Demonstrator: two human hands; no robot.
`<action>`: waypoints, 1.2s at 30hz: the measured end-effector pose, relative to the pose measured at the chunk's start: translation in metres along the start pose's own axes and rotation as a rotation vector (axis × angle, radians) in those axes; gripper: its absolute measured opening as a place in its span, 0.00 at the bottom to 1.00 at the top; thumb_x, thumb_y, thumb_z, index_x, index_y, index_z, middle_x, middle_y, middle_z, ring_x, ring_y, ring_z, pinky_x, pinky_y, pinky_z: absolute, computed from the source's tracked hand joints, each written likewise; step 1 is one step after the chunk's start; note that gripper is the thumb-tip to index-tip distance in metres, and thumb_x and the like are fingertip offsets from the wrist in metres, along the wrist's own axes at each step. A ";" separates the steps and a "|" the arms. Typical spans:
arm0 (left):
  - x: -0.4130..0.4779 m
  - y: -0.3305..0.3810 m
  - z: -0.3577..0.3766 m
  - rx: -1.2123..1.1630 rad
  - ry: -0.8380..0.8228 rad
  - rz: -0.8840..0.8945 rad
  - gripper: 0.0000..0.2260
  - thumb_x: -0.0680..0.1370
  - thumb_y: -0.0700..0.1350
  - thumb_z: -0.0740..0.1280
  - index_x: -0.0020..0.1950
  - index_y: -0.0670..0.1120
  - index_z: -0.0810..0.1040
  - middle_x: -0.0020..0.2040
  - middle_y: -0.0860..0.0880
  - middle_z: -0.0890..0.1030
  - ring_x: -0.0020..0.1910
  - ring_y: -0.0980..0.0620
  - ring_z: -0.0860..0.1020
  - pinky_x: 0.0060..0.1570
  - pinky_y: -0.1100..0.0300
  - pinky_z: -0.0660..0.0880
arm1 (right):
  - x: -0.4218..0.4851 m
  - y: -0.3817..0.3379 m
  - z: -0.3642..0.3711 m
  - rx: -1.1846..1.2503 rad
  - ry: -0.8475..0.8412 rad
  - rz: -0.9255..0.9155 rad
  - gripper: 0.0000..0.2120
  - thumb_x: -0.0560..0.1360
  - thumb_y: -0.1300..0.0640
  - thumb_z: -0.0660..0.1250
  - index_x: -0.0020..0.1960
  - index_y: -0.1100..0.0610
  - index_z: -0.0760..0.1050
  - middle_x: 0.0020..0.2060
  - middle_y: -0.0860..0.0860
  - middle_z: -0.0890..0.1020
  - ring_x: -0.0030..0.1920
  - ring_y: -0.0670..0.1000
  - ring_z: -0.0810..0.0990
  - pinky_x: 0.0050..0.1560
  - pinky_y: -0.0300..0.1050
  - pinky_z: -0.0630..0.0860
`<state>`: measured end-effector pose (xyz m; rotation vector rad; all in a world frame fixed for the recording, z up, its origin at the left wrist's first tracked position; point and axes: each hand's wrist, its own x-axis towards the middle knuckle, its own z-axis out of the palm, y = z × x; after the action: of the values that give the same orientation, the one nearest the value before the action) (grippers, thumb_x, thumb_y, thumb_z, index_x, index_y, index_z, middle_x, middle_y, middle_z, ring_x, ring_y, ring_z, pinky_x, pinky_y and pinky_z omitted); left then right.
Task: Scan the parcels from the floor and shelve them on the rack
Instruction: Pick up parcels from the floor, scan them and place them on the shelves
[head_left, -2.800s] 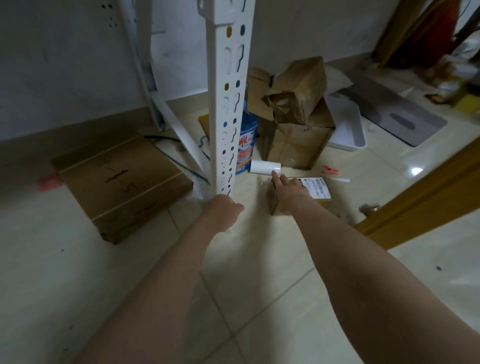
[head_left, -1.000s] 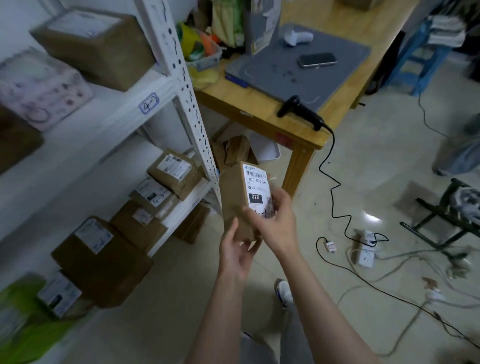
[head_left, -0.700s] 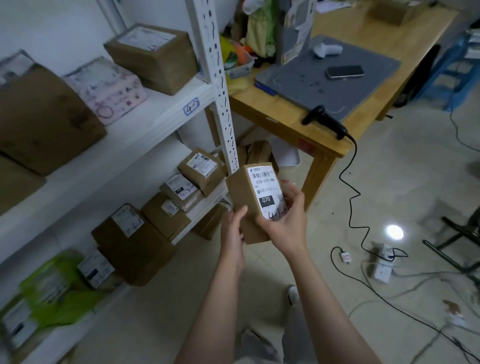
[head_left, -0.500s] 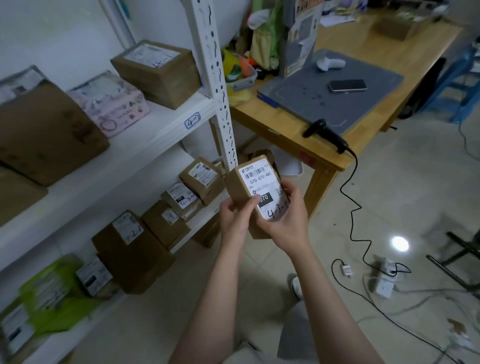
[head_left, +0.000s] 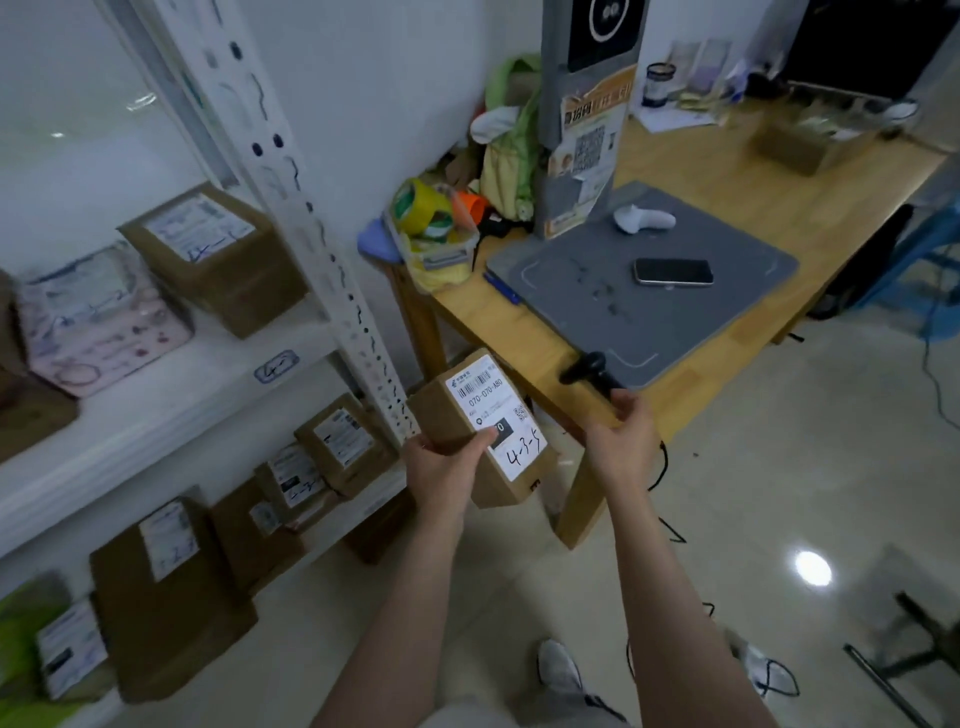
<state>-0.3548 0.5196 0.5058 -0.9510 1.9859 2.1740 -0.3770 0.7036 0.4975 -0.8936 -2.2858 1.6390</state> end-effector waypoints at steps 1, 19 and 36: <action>0.004 0.004 0.010 0.010 0.015 -0.003 0.36 0.63 0.47 0.83 0.68 0.48 0.74 0.60 0.49 0.83 0.57 0.51 0.82 0.56 0.49 0.82 | 0.021 0.003 0.000 -0.044 -0.001 0.013 0.21 0.74 0.57 0.70 0.66 0.55 0.71 0.61 0.51 0.78 0.60 0.54 0.77 0.59 0.52 0.77; 0.035 0.021 0.079 0.090 0.199 0.023 0.36 0.66 0.43 0.83 0.68 0.44 0.69 0.55 0.53 0.78 0.59 0.50 0.79 0.61 0.51 0.78 | 0.158 0.048 0.032 -0.511 -0.360 0.129 0.15 0.73 0.55 0.64 0.59 0.56 0.73 0.47 0.55 0.80 0.46 0.56 0.80 0.46 0.55 0.81; 0.031 0.017 0.066 0.011 0.247 0.017 0.47 0.52 0.57 0.84 0.67 0.44 0.73 0.61 0.48 0.81 0.57 0.50 0.81 0.58 0.45 0.80 | 0.050 -0.045 0.000 0.070 -0.764 -0.262 0.09 0.72 0.60 0.74 0.49 0.51 0.78 0.32 0.43 0.81 0.31 0.39 0.78 0.31 0.34 0.71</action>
<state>-0.4136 0.5664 0.5062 -1.2610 2.1104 2.1426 -0.4337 0.7224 0.5294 0.1026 -2.5978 2.1581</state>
